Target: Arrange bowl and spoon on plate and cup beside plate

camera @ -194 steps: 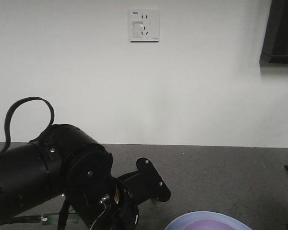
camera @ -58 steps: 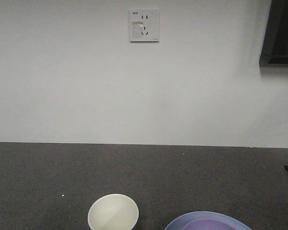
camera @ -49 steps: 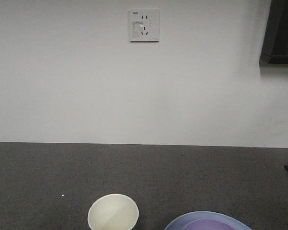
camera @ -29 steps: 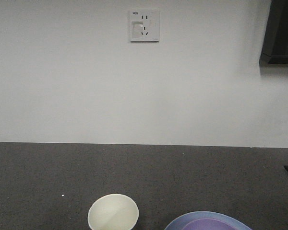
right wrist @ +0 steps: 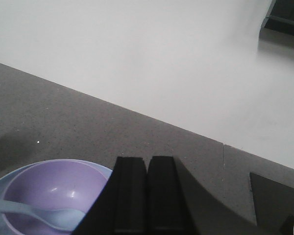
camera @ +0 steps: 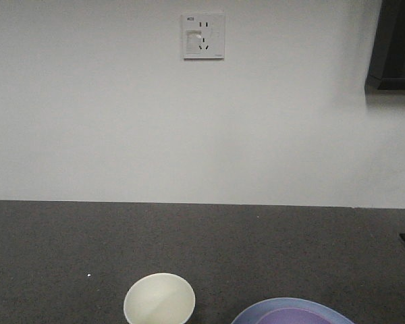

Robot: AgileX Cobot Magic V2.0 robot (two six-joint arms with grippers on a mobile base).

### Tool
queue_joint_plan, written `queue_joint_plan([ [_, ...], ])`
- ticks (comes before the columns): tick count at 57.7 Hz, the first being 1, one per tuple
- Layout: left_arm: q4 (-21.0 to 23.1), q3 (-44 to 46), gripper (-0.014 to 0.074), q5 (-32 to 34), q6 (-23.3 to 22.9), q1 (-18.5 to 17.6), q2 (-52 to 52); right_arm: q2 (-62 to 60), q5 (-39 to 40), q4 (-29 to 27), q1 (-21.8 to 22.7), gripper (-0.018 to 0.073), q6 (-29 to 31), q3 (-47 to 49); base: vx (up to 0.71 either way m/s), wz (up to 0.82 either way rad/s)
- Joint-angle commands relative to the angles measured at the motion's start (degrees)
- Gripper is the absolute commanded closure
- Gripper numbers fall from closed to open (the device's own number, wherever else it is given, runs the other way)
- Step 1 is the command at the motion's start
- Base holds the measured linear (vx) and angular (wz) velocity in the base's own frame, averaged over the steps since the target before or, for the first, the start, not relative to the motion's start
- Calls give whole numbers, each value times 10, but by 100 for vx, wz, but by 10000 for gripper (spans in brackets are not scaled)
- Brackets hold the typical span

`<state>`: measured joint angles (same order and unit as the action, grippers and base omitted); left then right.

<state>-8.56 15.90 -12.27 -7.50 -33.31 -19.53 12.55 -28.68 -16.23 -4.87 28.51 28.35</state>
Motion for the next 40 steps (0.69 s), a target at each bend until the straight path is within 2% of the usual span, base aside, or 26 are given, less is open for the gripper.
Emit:
queue_joint_plan([
  [1,11,-32,599,86,-2,63,40,5,51,-4,1,568,6,15,0,0],
  [11,10,-128,599,102,0,192,146,5,51,-4,1,568,6,15,0,0],
  [16,17,-162,599,105,-1,235,189,5,51,-4,1,568,6,15,0,0],
  [18,20,-160,599,85,-1,245,202,5,51,-4,1,568,6,15,0,0],
  [25,18,-159,599,90,11,263,210,5,50,-4,1,568,6,15,0,0],
  [40,21,-159,599,88,10,263,211,5,51,-4,1,568,6,15,0,0],
])
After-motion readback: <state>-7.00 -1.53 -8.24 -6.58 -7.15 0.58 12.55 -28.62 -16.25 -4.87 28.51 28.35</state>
